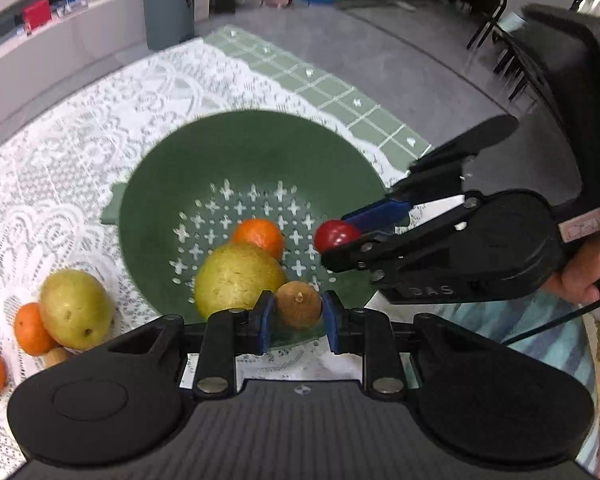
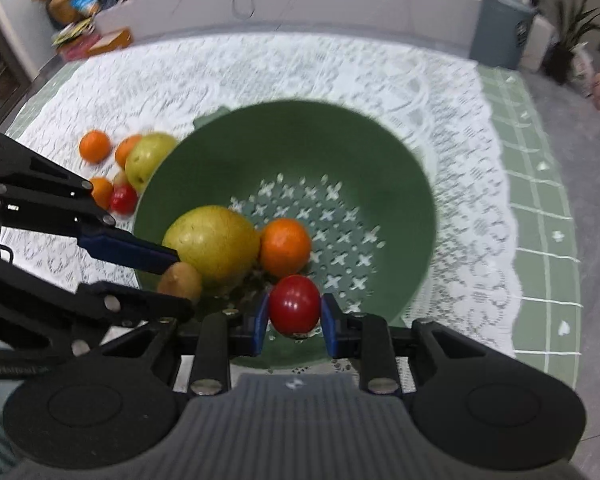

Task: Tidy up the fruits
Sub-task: 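Carry the kiwi and tomato over the green colander, then open both tools to drop the kiwi and tomato into the colander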

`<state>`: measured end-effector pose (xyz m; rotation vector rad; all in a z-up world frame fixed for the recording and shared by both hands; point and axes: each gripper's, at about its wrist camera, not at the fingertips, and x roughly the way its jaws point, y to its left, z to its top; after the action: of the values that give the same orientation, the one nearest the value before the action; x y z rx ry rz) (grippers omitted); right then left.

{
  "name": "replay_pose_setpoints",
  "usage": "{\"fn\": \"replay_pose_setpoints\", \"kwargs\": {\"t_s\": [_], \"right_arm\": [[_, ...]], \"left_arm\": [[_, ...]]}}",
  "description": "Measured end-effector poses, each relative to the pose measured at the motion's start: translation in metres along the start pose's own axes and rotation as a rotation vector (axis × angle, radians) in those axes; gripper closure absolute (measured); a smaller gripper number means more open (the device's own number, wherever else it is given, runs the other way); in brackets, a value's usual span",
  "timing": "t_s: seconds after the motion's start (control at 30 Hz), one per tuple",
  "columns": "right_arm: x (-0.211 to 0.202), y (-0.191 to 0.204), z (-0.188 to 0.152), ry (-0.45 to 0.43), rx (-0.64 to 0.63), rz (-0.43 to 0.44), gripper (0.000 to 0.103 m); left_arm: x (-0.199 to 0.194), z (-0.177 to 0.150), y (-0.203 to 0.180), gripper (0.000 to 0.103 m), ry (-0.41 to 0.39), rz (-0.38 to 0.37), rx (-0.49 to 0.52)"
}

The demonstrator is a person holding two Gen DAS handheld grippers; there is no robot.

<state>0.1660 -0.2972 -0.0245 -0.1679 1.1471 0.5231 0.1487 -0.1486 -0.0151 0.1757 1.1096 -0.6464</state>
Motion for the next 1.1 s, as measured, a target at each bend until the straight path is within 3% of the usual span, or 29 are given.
{"fn": "replay_pose_setpoints", "kwargs": {"t_s": [0.4,0.87,1.03,1.1], "right_arm": [[0.027,-0.001,0.021,0.138,-0.109,0.017,0.078],[0.028,0.004,0.019,0.167,-0.186,0.008,0.078],[0.028,0.004,0.018,0.167,-0.178,0.009,0.077],[0.028,0.005,0.018,0.169,-0.177,0.009,0.077]], "left_arm": [[0.015,0.014,0.009,0.074,0.11,-0.064,-0.106],[0.019,0.01,0.017,0.07,0.105,-0.077,-0.168],[0.017,0.009,0.019,0.063,0.102,-0.056,-0.166],[0.017,0.009,0.021,0.054,0.1,-0.045,-0.171]]}}
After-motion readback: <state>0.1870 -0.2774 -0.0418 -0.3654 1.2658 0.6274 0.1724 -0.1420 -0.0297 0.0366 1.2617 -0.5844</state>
